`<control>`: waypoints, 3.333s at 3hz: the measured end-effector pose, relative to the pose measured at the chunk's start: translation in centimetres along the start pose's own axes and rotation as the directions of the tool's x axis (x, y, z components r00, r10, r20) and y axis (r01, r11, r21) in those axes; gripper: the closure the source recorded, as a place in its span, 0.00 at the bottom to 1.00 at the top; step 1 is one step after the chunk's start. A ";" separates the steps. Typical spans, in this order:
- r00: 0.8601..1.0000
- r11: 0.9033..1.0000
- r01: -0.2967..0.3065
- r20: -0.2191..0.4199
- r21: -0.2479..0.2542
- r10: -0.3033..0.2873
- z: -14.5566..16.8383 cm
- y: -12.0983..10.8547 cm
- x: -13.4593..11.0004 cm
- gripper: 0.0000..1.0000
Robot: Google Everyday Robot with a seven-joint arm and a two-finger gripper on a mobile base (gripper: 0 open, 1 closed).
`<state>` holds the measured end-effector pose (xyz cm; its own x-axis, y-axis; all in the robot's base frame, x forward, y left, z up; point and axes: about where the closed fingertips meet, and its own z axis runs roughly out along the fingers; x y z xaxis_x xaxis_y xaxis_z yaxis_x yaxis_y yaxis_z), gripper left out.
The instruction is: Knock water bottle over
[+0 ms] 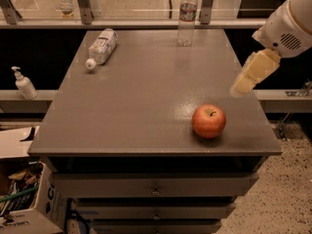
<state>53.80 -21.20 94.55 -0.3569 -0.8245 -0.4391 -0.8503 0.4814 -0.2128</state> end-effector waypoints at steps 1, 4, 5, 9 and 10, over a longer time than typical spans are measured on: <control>0.992 0.997 -0.078 0.096 -0.003 0.078 2.1 -2.8 -1.3 0.00; 0.942 0.998 -0.050 0.330 -0.047 0.062 4.2 -7.0 -5.9 0.00; 0.947 0.996 -0.066 0.310 -0.057 0.081 4.8 -6.4 -5.5 0.00; 0.754 0.922 -0.386 0.589 0.037 0.292 14.0 -17.6 -11.4 0.00; 0.703 0.904 -0.426 0.639 0.028 0.312 16.6 -21.6 -13.0 0.00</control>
Offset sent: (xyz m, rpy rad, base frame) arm 0.1067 0.0269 -0.0058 0.3891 -0.1113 -0.0125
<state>83.23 -15.96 90.33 -0.2687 -0.2395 -0.9330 -0.6060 0.7949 -0.0296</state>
